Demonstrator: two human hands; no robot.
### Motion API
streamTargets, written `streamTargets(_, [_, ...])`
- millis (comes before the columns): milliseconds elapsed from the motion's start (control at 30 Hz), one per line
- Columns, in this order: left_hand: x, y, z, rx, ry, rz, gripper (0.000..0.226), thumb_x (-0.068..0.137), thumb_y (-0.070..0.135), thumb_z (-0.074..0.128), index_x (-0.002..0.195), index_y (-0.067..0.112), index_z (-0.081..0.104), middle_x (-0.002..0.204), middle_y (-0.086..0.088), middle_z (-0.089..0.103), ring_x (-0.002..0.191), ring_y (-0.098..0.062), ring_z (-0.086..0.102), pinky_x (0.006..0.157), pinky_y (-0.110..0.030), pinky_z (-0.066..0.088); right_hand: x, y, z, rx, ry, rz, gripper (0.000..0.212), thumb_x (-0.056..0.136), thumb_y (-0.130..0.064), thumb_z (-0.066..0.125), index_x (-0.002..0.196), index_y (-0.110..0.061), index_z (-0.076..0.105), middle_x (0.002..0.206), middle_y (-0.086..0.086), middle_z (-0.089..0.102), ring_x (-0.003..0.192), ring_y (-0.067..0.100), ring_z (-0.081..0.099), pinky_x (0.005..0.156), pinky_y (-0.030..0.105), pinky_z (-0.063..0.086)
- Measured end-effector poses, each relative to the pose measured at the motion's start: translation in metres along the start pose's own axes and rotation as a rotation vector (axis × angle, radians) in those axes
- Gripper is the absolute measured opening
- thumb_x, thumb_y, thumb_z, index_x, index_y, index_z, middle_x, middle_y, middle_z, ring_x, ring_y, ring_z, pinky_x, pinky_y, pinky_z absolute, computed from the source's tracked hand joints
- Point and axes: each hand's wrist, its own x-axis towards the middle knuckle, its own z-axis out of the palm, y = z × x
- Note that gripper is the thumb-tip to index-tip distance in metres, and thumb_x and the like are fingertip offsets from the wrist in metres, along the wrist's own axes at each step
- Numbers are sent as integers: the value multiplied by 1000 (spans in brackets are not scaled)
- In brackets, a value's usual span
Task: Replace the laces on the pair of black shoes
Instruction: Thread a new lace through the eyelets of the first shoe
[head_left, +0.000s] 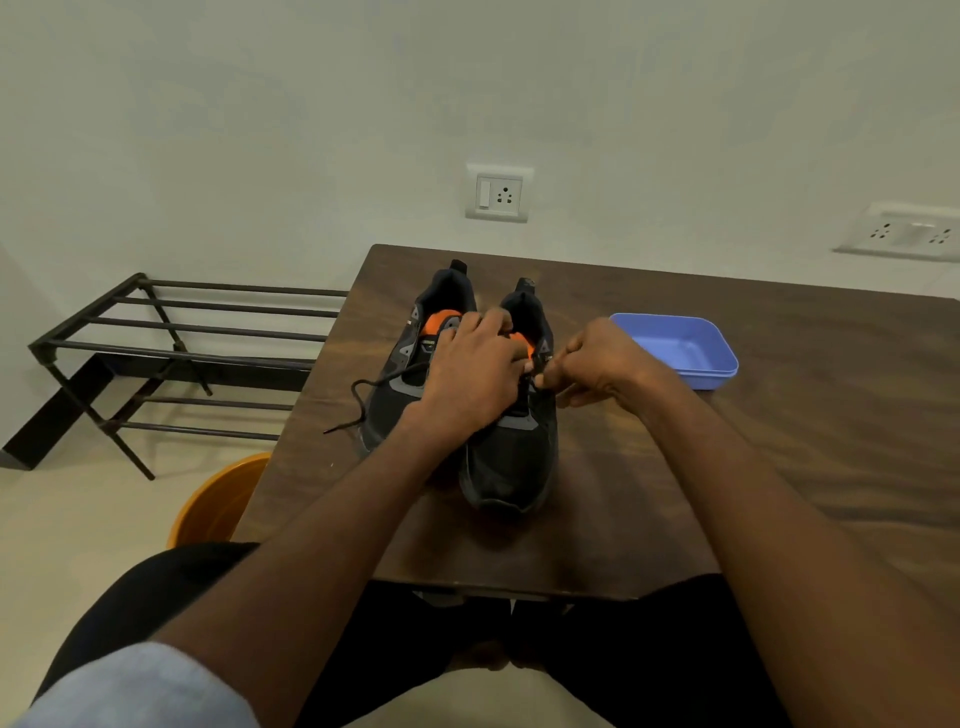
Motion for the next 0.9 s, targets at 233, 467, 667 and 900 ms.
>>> streamTargets(233, [9, -16, -11, -242, -161, -26, 26, 106, 21, 52, 116, 15, 75, 139, 3, 55, 119, -17, 55, 95, -28, 38, 1, -3, -8, 288, 289, -31, 14, 91, -15, 70, 78, -8, 72, 79, 13, 77, 68, 21, 77, 68, 36, 64])
streamTargets(467, [12, -22, -11, -326, -159, -11, 28, 107, 20, 52, 128, 24, 71, 139, 6, 59, 125, -13, 53, 106, -29, 38, -6, 6, -43, -55, 851, -190, 32, 85, -18, 61, 117, -18, 63, 122, 6, 60, 105, 26, 59, 85, 41, 53])
streamTargets(667, [10, -24, -10, -421, -138, -67, 38, 104, 6, 52, 133, 24, 67, 139, 3, 63, 124, -11, 56, 99, -24, 41, -6, -3, -5, -401, -15, -186, 20, 91, -27, 77, 92, -8, 75, 92, 11, 74, 94, 26, 71, 83, 39, 57])
streamTargets(900, [10, -24, -13, -454, -138, -89, 39, 104, 2, 50, 129, 26, 69, 136, 3, 63, 114, -7, 55, 87, -13, 42, -2, -6, -15, 121, 638, -140, 16, 92, -22, 65, 84, -15, 77, 88, 1, 76, 84, 25, 72, 71, 39, 59])
